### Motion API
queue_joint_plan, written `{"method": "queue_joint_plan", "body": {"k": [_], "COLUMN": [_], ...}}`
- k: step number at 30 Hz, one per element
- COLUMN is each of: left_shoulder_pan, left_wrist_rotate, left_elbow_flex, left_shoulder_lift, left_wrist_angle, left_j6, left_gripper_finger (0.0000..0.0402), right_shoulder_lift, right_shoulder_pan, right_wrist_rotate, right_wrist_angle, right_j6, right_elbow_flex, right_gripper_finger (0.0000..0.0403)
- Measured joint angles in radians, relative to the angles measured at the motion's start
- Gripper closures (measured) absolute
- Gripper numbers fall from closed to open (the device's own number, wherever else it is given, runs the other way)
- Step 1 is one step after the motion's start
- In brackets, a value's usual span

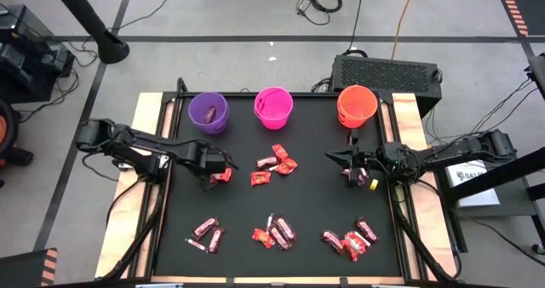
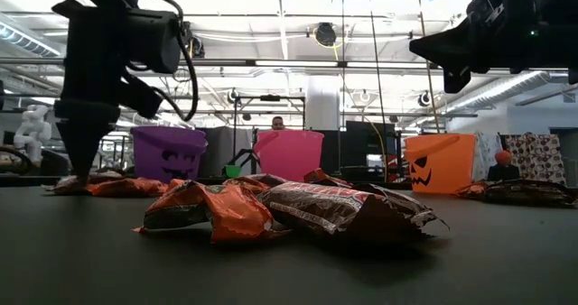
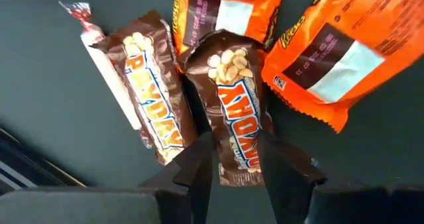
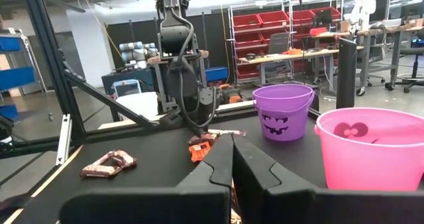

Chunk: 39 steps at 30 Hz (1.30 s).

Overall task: Sort candy by brand, put in halloween buckets
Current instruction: Put the brown chocolate bar into the purple bucket

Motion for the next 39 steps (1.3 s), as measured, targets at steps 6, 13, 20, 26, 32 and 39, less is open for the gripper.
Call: {"method": "queue_joint_plan", "body": {"k": [6,13,20,26,32,39], "left_shoulder_pan": [0.000,0.001,0.000,0.001,0.002,0.058], "left_wrist_rotate": [0.031,0.058,0.067,0.041,-0.058,-0.373], "left_elbow_flex": [0.000,0.001,0.002,0.037,0.112,0.228], "left_shoulder_lift": [0.047,0.069,0.068,0.048,-0.035,-0.123], "left_wrist_angle": [0.000,0.000,-0.004,-0.032,-0.029,-0.038], "left_j6": [0.027,0.055,0.055,0.075,0.106,0.127], "left_gripper_finger": [0.0274,0.0284,0.0347,0.0370,0.0372,0.0373], "right_shoulder_lift": [0.000,0.000,0.000,0.000,0.000,0.000], "right_shoulder_pan": [0.000,0.000,0.000,0.000,0.000,0.000], "right_wrist_rotate": [0.000,0.000,0.000,0.001,0.001,0.003], "right_wrist_angle": [0.000,0.000,0.000,0.000,0.000,0.001], "right_j6": [0.000,0.000,0.000,-0.001,-0.001,-0.001], "right_elbow_flex": [0.000,0.000,0.000,0.000,0.000,0.000], "right_gripper_finger": [0.0403,0.0403,0.0403,0.0403,0.0403,0.0403]}}
